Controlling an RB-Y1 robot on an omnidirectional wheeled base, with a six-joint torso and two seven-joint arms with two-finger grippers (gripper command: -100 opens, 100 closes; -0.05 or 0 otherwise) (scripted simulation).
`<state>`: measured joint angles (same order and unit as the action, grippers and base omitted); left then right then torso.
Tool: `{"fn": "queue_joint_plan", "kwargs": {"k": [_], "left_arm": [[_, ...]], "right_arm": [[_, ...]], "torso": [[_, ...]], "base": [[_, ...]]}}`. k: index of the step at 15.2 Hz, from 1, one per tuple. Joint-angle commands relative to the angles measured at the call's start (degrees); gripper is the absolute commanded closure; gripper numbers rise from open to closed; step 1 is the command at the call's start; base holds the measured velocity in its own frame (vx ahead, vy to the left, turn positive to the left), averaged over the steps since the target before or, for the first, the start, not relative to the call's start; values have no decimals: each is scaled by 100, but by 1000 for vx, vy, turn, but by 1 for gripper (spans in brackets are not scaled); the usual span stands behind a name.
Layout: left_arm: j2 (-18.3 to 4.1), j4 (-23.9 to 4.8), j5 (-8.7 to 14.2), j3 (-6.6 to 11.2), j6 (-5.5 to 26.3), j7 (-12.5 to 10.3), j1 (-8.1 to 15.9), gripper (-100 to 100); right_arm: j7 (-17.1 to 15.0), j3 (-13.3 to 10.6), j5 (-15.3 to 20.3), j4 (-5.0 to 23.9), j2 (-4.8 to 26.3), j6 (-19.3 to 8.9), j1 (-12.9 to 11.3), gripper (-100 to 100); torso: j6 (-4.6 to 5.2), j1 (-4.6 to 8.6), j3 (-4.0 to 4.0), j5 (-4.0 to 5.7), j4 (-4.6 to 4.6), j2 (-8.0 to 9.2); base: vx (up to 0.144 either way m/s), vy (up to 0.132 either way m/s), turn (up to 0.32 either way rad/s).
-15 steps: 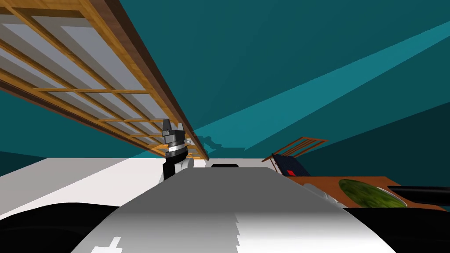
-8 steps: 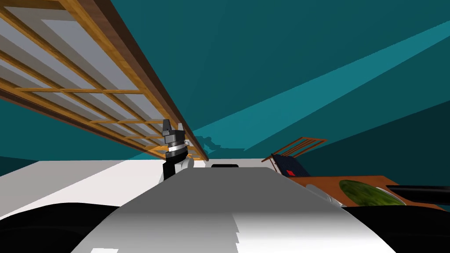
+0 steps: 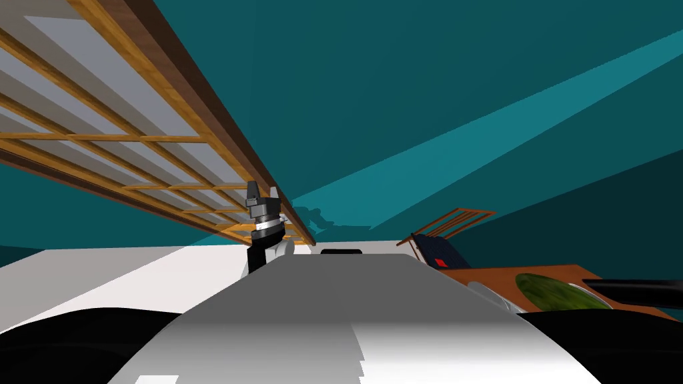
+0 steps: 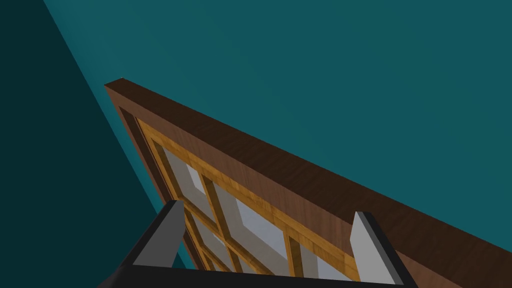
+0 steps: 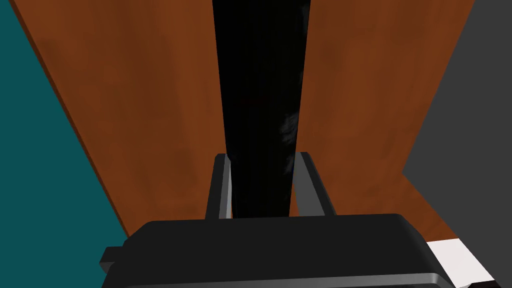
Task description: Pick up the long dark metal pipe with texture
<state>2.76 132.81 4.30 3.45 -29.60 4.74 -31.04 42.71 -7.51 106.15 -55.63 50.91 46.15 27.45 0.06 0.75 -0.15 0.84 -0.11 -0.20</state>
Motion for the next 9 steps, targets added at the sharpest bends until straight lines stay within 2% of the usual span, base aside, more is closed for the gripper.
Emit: {"fn": "queue_joint_plan", "kwargs": {"k": [1,3,4,6,7,8,9], "left_arm": [[0,0,0,0,0,0,0,0],[0,0,0,0,0,0,0,0],[0,0,0,0,0,0,0,0],[0,0,0,-1,0,0,1,0],[0,0,0,0,0,0,1,0],[0,0,0,0,0,0,1,0],[0,0,0,-1,0,0,1,0]], "right_arm": [[0,0,0,0,0,0,0,100],[3,1,0,-3,1,-3,-3,100],[157,-285,-286,263,100,-45,-265,100],[157,-510,-509,263,100,-45,-265,100],[157,-514,-515,263,100,-45,-265,100],[328,-709,-730,536,199,-82,-539,100],[328,-824,-852,567,199,-82,-557,100]], "torso": [[0,0,0,0,0,0],[2,2,-1,1,-2,0],[1,2,-1,1,-1,0],[-9,-3,8,11,5,13],[-6,-1,9,22,4,15],[-2,3,8,31,2,13],[-11,5,9,36,6,14]], "base": [[0,0,0],[0,0,0],[-44,17,71],[-61,15,73],[-32,0,2],[-51,19,53],[-68,24,75]]}}
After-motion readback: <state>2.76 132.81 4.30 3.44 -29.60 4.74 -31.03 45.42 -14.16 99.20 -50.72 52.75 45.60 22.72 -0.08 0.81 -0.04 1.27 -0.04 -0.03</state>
